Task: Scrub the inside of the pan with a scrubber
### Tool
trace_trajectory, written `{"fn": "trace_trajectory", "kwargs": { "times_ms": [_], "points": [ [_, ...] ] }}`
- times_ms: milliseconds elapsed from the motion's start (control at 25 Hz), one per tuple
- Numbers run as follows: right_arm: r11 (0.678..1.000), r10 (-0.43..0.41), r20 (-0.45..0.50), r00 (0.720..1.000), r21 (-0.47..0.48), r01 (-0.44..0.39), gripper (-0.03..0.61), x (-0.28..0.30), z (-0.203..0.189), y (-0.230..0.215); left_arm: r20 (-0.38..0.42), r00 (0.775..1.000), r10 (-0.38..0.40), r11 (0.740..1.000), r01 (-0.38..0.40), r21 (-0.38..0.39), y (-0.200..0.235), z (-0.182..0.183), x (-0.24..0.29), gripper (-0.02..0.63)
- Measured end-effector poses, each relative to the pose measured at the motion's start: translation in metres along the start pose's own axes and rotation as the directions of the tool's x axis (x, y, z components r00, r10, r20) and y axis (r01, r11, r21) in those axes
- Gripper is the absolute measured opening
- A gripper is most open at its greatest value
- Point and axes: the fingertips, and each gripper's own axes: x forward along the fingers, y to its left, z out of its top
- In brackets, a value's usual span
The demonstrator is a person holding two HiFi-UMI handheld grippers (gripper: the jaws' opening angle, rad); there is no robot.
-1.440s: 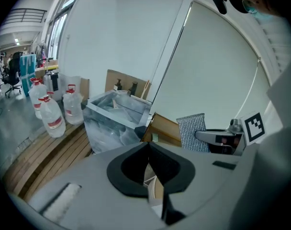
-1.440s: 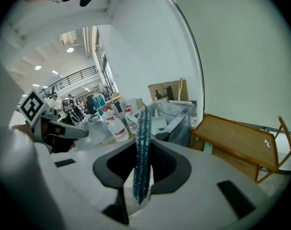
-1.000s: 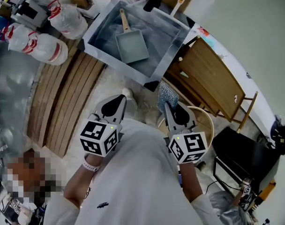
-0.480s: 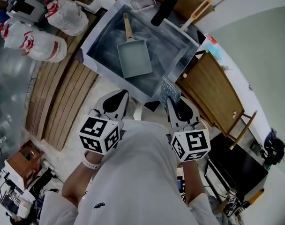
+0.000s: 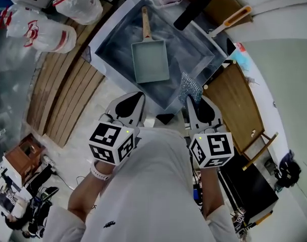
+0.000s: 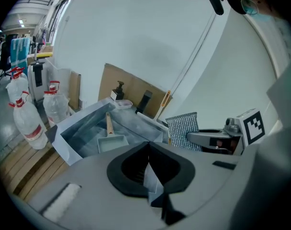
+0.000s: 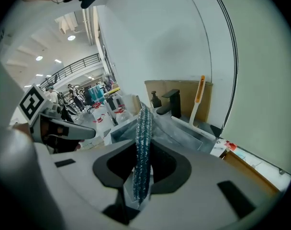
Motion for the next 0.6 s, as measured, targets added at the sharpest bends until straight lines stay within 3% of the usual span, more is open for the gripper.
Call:
{"fn": "trace_trajectory", "kwargs": {
  "times_ms": [600],
  "points": [
    [0.999,0.048,-0.075,0.996,0.01,-0.047,0.063,0.088,-0.015,0.004,-0.033,0.999,0.024,0.999,-0.025,-0.027,0.059,-0.007,0.045,0.006]
  ]
}}
